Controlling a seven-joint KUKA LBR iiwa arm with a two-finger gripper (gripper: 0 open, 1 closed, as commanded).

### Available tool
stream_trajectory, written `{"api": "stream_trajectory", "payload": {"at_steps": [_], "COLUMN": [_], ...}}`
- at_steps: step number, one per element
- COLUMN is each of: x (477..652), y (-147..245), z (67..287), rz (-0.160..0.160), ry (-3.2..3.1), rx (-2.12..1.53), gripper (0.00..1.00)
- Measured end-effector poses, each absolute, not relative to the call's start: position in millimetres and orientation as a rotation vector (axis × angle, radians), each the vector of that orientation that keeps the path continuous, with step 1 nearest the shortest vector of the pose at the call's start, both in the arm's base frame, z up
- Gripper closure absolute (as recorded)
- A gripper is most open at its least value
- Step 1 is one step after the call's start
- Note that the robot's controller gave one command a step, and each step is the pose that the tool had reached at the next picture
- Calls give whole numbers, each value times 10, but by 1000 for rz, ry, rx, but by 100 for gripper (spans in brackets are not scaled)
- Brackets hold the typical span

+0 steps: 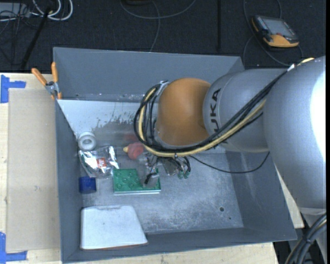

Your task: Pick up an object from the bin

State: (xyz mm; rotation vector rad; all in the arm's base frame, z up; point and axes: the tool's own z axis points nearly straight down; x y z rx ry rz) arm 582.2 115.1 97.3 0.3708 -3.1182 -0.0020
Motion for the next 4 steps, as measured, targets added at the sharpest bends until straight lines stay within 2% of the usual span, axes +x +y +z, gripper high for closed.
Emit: {"api": "stream_trajectory", "payload": {"at_steps": [1, 2, 3, 4], "x": [5822, 5822, 5822, 6078], "y": [1151, 1151, 1151, 1344], "z": [973, 973, 973, 693], "rz": [-2, -2, -2, -3], "ry": [-3118, -3118, -3118, -2998], "rx": [371, 370, 370, 925], "gripper": [0, 100, 0, 0]}}
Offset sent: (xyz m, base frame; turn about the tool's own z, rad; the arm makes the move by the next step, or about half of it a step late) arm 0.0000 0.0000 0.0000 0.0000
